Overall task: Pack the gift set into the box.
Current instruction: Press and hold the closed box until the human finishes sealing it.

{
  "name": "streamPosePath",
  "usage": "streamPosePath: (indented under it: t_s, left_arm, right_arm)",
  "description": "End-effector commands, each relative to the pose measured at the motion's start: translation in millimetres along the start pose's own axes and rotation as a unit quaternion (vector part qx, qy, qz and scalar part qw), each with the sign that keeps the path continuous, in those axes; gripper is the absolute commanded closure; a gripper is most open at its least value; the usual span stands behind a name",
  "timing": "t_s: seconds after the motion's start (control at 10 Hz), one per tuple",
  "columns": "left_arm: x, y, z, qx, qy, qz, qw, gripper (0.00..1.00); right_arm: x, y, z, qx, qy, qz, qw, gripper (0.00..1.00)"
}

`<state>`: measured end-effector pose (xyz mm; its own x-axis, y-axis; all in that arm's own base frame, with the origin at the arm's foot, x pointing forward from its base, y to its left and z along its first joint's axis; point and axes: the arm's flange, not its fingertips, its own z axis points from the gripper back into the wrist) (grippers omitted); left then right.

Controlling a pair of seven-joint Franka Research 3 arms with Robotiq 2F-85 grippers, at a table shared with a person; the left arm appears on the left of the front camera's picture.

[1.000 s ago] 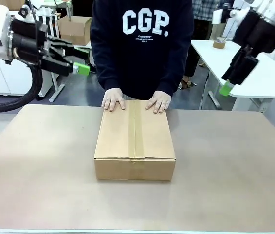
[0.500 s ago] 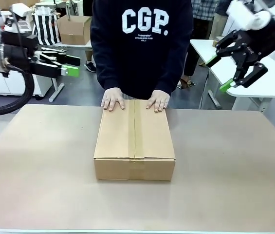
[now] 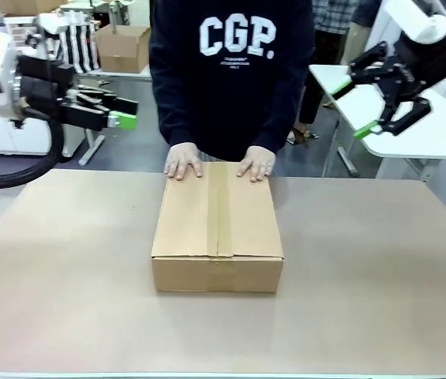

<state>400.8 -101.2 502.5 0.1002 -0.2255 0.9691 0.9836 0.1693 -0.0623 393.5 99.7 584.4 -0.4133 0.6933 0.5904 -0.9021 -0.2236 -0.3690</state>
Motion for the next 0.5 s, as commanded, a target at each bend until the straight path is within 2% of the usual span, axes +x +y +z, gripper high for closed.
streamPosePath:
  t_s: [0.0,0.1,0.2,0.4]
  left_arm:
    - [-4,3,-33,0.041,0.008,-0.069,0.997,0.00]
    - [-18,11,-58,0.057,-0.006,-0.109,0.992,0.00]
    - [-36,18,-72,0.123,0.012,-0.163,0.979,0.00]
    - [-70,13,-90,0.140,-0.009,-0.199,0.970,0.00]
  right_arm:
    - [-2,-26,-35,-0.031,-0.037,0.016,0.999,0.00]
    - [-9,-43,-78,-0.044,-0.078,-0.033,0.995,0.00]
    - [-23,-50,-117,-0.020,-0.111,-0.058,0.992,0.00]
    - [-59,-42,-201,0.046,-0.148,-0.101,0.983,0.00]
